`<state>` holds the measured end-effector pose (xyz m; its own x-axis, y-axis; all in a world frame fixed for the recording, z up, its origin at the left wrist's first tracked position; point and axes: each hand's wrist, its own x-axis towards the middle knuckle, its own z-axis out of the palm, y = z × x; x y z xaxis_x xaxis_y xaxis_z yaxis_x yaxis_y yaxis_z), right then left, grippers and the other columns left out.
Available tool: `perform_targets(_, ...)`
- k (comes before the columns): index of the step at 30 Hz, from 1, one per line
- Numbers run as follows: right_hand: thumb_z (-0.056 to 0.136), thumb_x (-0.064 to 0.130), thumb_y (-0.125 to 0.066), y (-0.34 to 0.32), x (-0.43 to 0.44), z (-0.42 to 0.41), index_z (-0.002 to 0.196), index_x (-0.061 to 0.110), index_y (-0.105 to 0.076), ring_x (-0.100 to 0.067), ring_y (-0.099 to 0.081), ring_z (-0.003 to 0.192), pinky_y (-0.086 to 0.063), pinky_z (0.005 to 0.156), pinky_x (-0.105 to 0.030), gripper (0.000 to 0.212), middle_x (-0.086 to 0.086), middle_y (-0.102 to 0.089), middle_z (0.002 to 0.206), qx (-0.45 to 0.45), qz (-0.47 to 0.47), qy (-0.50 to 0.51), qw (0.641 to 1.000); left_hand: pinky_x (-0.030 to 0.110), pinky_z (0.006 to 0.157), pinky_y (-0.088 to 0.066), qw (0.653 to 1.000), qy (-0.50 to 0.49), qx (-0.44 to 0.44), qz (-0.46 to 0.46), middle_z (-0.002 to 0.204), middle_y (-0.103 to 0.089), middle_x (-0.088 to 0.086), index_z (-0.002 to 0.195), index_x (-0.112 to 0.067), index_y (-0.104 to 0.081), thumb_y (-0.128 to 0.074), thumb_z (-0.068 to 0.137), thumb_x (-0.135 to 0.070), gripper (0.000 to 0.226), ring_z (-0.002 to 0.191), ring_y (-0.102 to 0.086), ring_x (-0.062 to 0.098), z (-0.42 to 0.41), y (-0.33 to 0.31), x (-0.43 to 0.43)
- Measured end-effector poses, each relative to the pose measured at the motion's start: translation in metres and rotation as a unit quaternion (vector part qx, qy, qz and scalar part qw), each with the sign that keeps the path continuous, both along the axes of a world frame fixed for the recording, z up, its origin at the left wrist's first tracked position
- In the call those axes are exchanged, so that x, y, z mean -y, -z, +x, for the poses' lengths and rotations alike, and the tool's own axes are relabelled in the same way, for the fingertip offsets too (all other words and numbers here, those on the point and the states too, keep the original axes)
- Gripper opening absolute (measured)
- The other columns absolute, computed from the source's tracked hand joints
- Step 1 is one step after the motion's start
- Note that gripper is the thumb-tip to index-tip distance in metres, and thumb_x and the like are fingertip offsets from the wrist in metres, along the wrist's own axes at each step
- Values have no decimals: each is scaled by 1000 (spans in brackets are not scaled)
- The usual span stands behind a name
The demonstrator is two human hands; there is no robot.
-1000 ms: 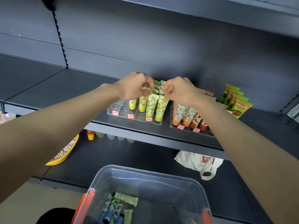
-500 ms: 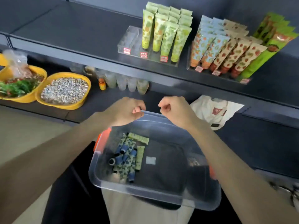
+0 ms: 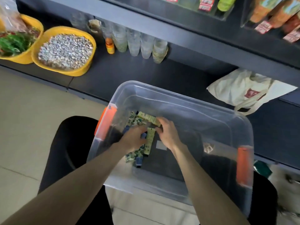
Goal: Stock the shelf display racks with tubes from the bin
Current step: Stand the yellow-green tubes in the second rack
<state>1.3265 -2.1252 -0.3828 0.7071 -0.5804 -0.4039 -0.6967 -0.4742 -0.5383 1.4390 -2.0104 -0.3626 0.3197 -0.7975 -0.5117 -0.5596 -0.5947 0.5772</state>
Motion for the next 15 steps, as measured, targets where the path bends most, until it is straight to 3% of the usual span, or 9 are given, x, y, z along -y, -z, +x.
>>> perform_targets(3, 96, 29, -51, 15, 5, 6, 141, 15, -41, -31, -41, 126, -37, 102, -43, 48, -7, -46, 141, -23, -38, -23, 999, 35, 89, -39, 998, 47, 30, 41, 115, -52, 13, 130, -13, -44, -64, 80, -30, 56, 113, -46, 30, -4, 17, 4)
perform_targets(6, 96, 40, -47, 23, 4, 8, 137, 20, -44, -31, -41, 120, -37, 96, -42, 46, -5, -45, 132, -71, -84, -60, 992, 39, 93, -42, 992, 62, 81, 74, 134, -35, 10, 141, -19, -27, -65, 76, -48, 80, 125, -36, 28, -12, 21, 6)
perform_targets(11, 95, 35, -49, 25, 2, 5, 123, 15, -53, -26, -46, 116, -36, 95, -37, 35, -6, -52, 122, -67, -87, -61, 992, 39, 93, -38, 973, 107, 189, 77, 132, -34, 10, 131, -13, -32, -61, 72, -62, 82, 121, -36, 28, -27, 24, 10)
perform_targets(15, 98, 28, -43, 15, 6, -10, 112, 7, -57, -27, -50, 108, -41, 84, -38, 28, -11, -53, 113, -71, -50, -51, 995, 38, 90, -38, 963, 118, 225, 84, 127, -39, 12, 130, -9, -38, -58, 77, -52, 71, 116, -38, 28, -29, 29, 16)
